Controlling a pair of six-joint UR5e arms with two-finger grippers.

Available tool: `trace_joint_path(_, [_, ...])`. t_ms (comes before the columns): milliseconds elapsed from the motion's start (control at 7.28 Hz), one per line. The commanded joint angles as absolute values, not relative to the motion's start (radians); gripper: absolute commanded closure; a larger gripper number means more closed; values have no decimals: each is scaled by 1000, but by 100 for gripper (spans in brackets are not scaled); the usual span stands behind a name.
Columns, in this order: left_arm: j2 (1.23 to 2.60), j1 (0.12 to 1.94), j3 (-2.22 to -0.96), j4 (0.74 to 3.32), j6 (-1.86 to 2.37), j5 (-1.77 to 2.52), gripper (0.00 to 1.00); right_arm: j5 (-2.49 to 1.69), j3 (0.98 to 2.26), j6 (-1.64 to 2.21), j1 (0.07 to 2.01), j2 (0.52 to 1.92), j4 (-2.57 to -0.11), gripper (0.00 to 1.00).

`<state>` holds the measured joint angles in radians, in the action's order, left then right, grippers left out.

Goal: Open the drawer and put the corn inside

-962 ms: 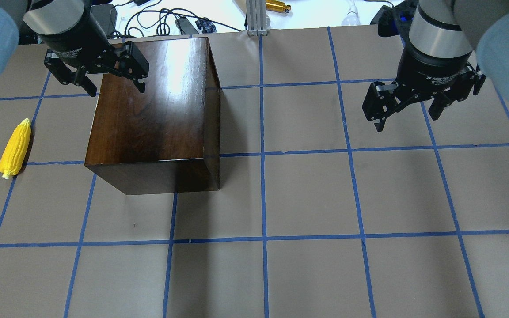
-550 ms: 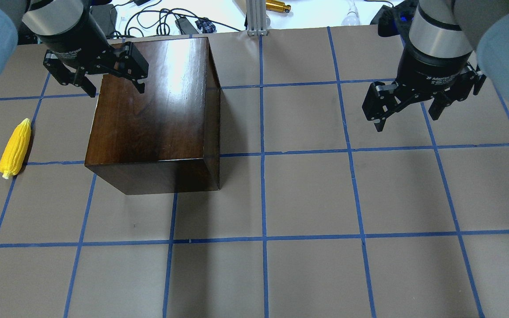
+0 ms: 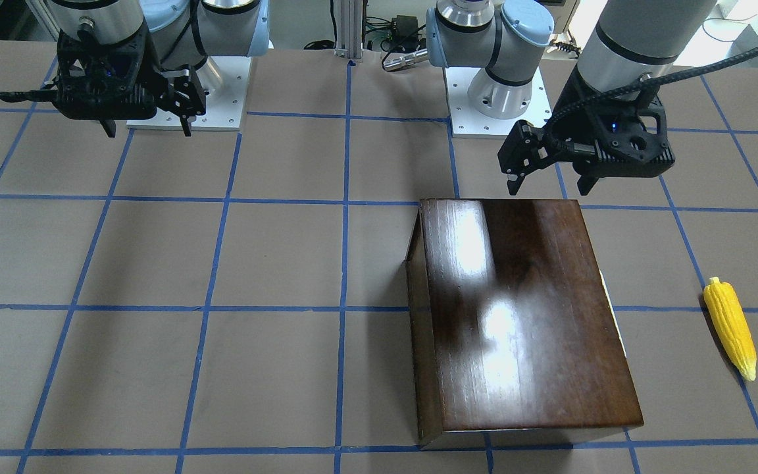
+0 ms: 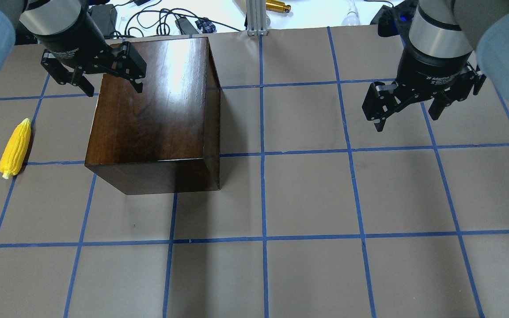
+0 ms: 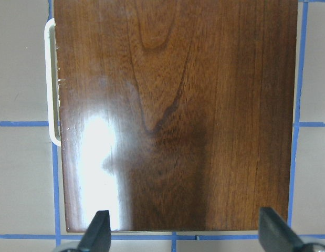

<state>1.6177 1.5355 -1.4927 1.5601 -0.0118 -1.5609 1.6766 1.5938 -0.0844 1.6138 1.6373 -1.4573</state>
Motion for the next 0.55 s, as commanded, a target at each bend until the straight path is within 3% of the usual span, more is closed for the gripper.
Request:
trace_joint_path(0, [1618, 1522, -1490, 1560, -17, -1568, 0, 1677, 1594, -83, 1614, 1638, -1457, 0])
trace_joint_path(412, [1618, 1380, -1485, 1560, -107, -1559, 0, 1677, 1594, -84, 1614, 1638, -1457, 0])
